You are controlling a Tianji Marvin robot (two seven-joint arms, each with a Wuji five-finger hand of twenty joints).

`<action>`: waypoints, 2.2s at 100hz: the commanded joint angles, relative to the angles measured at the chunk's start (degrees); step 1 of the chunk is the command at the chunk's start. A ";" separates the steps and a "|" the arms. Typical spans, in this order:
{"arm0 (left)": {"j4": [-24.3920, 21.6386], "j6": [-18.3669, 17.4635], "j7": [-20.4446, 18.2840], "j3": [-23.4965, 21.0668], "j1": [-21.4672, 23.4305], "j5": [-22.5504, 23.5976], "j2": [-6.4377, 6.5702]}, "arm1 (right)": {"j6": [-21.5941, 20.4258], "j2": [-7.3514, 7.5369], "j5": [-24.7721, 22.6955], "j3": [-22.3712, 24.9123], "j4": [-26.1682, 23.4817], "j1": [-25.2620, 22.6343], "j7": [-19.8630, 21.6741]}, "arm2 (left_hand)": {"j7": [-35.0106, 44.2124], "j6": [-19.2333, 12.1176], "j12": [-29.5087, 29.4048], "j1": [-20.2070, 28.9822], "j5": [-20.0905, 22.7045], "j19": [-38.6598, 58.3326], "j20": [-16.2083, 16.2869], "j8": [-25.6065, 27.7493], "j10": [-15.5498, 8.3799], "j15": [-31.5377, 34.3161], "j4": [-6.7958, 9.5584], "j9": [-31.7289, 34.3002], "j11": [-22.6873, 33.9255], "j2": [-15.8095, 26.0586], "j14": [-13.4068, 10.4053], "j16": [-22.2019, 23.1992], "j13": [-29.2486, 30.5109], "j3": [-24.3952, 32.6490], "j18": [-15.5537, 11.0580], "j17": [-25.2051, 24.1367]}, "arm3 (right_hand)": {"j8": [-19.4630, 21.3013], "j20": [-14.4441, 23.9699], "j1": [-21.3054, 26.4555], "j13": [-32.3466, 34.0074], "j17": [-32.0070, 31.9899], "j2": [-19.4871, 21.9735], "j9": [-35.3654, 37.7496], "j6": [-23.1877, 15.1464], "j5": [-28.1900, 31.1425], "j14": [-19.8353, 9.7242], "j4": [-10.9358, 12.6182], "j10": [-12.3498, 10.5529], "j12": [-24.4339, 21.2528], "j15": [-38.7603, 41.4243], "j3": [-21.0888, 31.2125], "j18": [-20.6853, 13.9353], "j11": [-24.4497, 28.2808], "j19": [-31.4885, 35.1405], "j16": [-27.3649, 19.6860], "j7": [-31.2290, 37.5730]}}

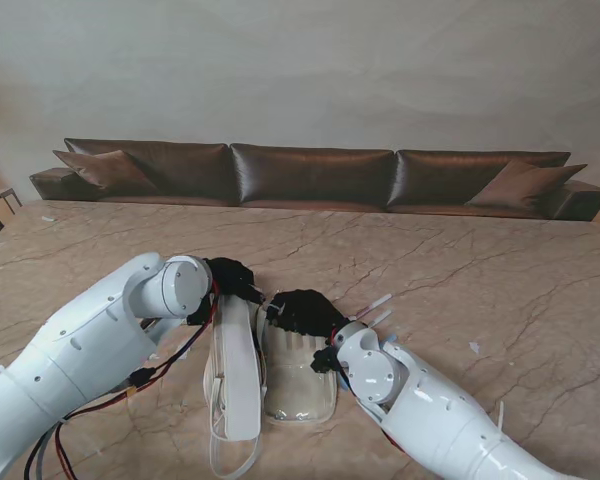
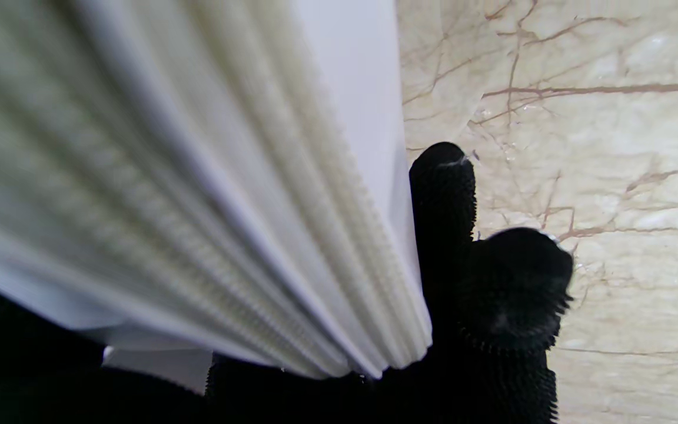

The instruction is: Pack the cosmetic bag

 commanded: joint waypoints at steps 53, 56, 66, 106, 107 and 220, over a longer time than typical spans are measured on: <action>-1.79 -0.31 -4.86 -2.03 2.25 -0.23 1.73 | -1.07 -0.82 -0.37 -1.54 0.55 0.65 -0.48 | 8.59 0.87 7.41 9.53 3.34 -1.26 6.40 -0.46 -3.40 2.35 -1.37 0.77 10.03 5.62 -4.37 4.23 -8.13 6.45 -0.36 -11.08 | 1.49 0.71 2.09 0.70 0.41 1.83 0.79 -3.25 3.02 -0.40 0.21 -0.56 0.26 2.29 -0.51 -1.42 1.18 3.40 -0.25 4.80; -1.66 0.30 -4.68 -2.01 2.18 -0.66 1.64 | -1.19 -0.74 -0.73 -1.64 0.45 0.61 -0.54 | 9.05 1.08 7.61 8.96 3.19 -0.49 6.71 1.55 -3.91 3.10 -1.11 0.91 11.33 6.73 -4.45 4.72 -8.39 5.87 -0.50 -11.69 | 1.46 0.71 2.04 0.72 0.41 1.79 0.80 -3.27 3.11 -0.40 0.23 -0.62 0.26 2.31 -0.47 -1.42 1.18 3.40 -0.25 4.80; -1.00 2.46 -3.46 -2.47 2.19 -2.75 1.15 | -1.55 -0.14 -2.18 -2.14 -0.27 0.46 0.03 | 9.42 1.37 8.56 7.18 2.58 0.86 7.79 5.18 -4.18 4.37 -0.07 1.15 14.17 9.28 -4.27 5.62 -9.14 4.99 -0.42 -12.53 | 1.14 0.71 1.94 0.73 0.41 1.64 0.87 -3.18 3.07 -0.46 0.36 -0.61 0.20 2.32 -0.29 -1.42 1.14 3.40 -0.27 4.54; -0.17 6.72 1.00 -4.60 3.35 -5.39 -0.22 | -4.31 1.61 -7.14 -4.72 -1.63 0.03 1.81 | 11.01 0.27 22.00 6.07 5.44 3.59 9.99 12.04 -4.86 7.22 -0.19 4.18 14.86 3.04 -4.27 7.67 -9.53 12.29 -1.08 -12.13 | -0.65 0.69 1.48 0.84 0.43 1.32 1.14 -3.26 3.21 -0.57 0.47 -0.70 -0.37 2.11 0.13 -1.46 0.26 3.37 -0.47 4.34; -0.18 6.57 0.93 -4.56 3.34 -5.18 -0.18 | -4.33 1.63 -7.17 -4.72 -1.69 -0.02 1.80 | 11.08 0.17 22.34 6.14 5.50 3.58 9.96 12.30 -4.99 7.21 -0.22 4.31 14.79 2.80 -4.40 7.67 -9.48 12.40 -1.11 -12.10 | -0.67 0.69 1.47 0.84 0.43 1.32 1.12 -3.27 3.17 -0.57 0.47 -0.70 -0.38 2.11 0.13 -1.46 0.24 3.37 -0.47 4.31; -4.13 0.09 1.25 -7.12 6.33 6.04 0.92 | -3.57 1.95 -10.52 -2.74 -4.08 -2.01 -2.00 | 12.97 -5.70 14.81 30.49 15.75 10.83 6.89 17.86 -0.87 15.33 -3.77 13.27 13.66 -0.43 -9.28 -0.59 8.66 19.27 -13.65 6.05 | -2.16 0.46 1.12 1.69 1.22 0.98 1.79 -3.26 3.25 -0.78 0.45 -0.78 -0.31 2.45 0.42 -1.70 0.37 3.35 -0.20 4.60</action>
